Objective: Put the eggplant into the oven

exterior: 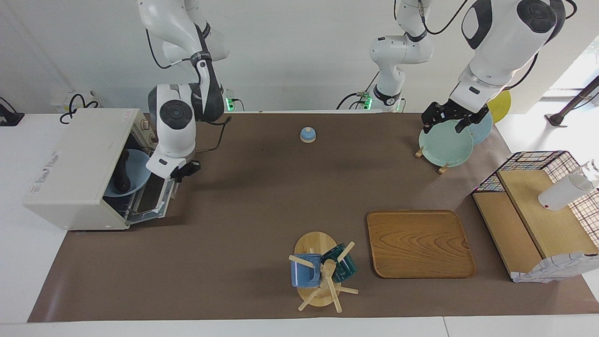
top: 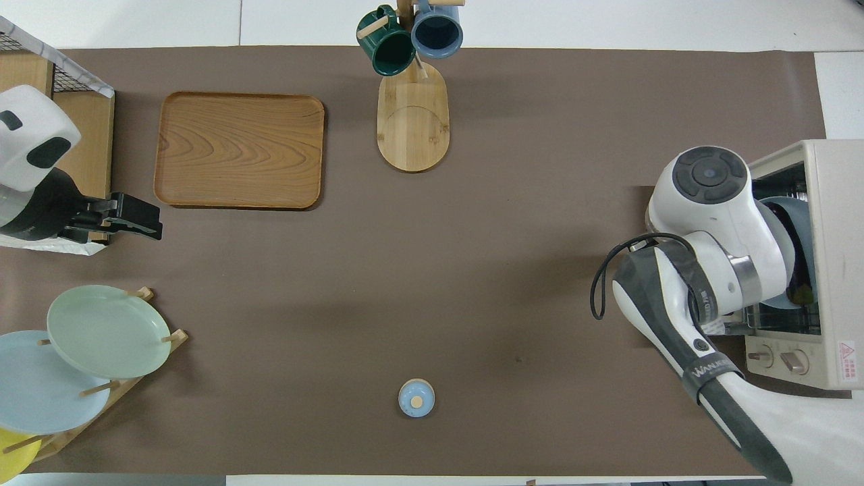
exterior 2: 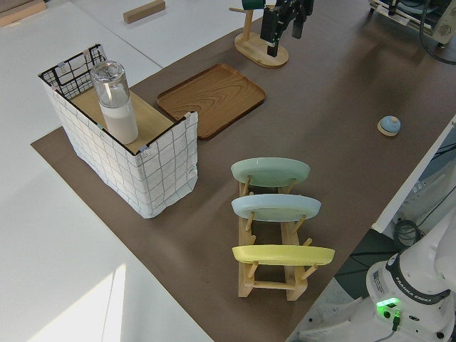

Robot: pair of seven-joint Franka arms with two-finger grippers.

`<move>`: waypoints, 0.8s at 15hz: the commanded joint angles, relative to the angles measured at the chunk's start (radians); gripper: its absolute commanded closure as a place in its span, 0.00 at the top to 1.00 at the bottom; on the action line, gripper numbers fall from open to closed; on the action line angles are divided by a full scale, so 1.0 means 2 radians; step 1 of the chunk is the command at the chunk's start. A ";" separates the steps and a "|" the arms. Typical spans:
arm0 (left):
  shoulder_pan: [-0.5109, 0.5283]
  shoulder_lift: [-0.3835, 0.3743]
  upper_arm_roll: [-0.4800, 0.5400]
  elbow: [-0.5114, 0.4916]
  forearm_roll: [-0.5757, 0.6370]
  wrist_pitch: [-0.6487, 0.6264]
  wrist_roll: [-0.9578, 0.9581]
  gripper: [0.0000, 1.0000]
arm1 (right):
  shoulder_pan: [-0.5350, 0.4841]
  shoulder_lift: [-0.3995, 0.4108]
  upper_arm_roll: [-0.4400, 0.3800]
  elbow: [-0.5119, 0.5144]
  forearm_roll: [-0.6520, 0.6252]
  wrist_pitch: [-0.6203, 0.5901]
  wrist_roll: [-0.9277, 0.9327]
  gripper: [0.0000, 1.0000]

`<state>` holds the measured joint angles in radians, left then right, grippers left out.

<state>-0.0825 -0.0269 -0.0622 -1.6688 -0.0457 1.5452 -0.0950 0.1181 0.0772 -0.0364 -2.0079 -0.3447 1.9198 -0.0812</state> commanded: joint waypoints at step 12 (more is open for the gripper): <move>0.007 -0.011 -0.004 -0.008 0.007 0.000 0.005 1.00 | -0.064 -0.039 -0.016 0.171 0.108 -0.174 -0.094 0.05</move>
<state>-0.0825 -0.0269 -0.0622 -1.6688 -0.0457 1.5452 -0.0950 -0.0030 0.0057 -0.0768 -1.7699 -0.1881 1.6476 -0.2625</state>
